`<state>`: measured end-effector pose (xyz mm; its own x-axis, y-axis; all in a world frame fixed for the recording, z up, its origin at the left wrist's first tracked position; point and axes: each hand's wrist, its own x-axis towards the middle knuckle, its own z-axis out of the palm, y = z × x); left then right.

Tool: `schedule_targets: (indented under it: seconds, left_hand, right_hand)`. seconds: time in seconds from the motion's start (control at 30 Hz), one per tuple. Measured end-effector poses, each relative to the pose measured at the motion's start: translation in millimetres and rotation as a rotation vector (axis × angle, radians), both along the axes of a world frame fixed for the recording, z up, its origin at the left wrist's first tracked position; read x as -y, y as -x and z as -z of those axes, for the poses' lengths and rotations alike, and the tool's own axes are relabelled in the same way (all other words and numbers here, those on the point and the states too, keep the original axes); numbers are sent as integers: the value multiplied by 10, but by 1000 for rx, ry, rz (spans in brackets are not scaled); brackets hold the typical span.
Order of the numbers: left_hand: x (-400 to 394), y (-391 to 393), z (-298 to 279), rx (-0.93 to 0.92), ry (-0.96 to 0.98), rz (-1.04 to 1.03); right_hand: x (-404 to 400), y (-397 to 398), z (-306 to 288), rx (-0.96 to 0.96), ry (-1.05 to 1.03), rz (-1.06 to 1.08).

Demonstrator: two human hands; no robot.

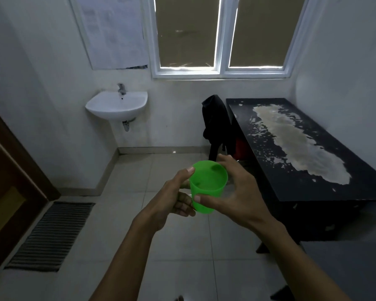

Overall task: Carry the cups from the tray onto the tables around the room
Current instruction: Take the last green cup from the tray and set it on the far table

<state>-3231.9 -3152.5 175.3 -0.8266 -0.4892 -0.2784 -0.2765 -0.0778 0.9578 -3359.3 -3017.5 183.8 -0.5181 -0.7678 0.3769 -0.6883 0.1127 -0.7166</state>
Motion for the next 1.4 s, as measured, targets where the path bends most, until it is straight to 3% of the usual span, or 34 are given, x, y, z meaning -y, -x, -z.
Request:
schedule_targets:
  seconds: [0.3, 0.63, 1.0, 1.4]
  left_hand:
    - [1323, 1255, -51, 5, -13, 101]
    - [2225, 2815, 18, 65, -16, 192]
    - [2857, 4646, -109, 34, 0, 249]
    - [3062, 6261, 10, 26, -56, 377]
  right_hand:
    - [1202, 1086, -68, 35, 17, 112]
    - [1997, 2451, 31, 50, -6, 230]
    - [2590, 4214, -67, 1, -33, 279]
    - [2690, 5457, -8, 55, -73, 472]
